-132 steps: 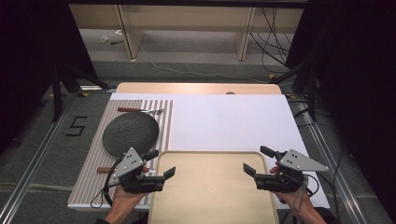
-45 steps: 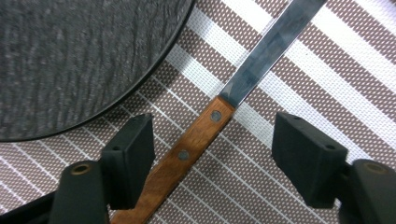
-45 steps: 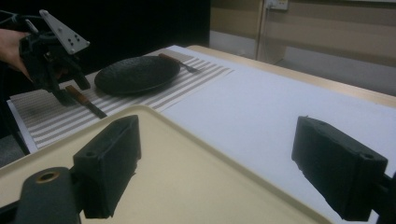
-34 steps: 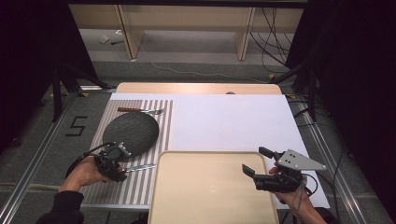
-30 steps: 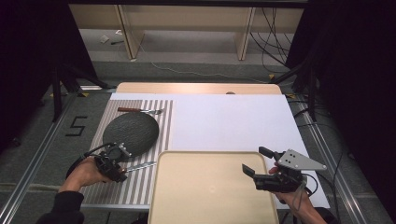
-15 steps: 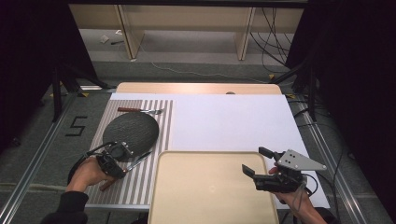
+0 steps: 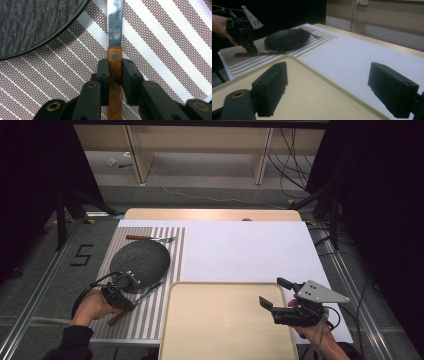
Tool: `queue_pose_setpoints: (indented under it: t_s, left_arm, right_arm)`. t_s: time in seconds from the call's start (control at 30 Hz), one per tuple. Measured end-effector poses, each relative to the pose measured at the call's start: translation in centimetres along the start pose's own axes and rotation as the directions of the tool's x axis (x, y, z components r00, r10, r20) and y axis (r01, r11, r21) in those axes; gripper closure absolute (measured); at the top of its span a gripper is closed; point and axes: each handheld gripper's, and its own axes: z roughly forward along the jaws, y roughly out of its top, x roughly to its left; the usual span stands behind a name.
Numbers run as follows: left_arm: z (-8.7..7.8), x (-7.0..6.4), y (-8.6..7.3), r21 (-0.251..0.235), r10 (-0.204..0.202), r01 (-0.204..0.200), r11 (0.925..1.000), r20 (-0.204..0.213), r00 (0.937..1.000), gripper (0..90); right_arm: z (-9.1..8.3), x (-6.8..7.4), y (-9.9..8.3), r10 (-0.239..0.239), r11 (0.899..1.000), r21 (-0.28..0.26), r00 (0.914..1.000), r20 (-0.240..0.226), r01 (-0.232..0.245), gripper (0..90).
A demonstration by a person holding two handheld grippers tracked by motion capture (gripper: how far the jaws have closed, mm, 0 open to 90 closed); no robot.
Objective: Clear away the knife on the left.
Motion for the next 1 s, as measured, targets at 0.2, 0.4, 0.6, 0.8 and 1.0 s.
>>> queue_pose_setpoints:
  t_s: [0.2,0.4,0.6,0.8,1.0]
  left_arm:
    - [-0.3,-0.4,0.2,-0.028,-0.01,0.011,0.9995,0.048,0.9988,77.0]
    - [-0.7,-0.8,0.4,-0.052,-0.011,0.015,0.9985,0.071,0.9974,76.9]
    - [-1.3,-1.3,0.7,-0.112,-0.024,0.036,0.993,0.107,0.994,76.9]
    - [-2.0,-2.7,1.4,-0.158,-0.001,0.02,0.9873,0.123,0.9924,76.9]
    - [-2.6,-4.4,2.3,-0.179,0.038,-0.014,0.9838,0.132,0.9905,76.9]
  right_arm:
    - [0.0,0.0,0.0,0.001,1.0,0.0,1.0,0.0,-0.001,17.0]
    - [0.0,0.0,0.0,0.001,1.0,0.0,1.0,0.0,-0.001,17.0]
    - [0.0,0.0,0.0,0.002,1.0,0.002,1.0,0.001,-0.002,17.0]
    - [0.0,0.0,0.0,0.0,1.0,0.004,1.0,0.001,0.0,17.0]
    - [0.0,0.0,0.0,0.001,1.0,0.003,1.0,0.002,-0.001,16.9]
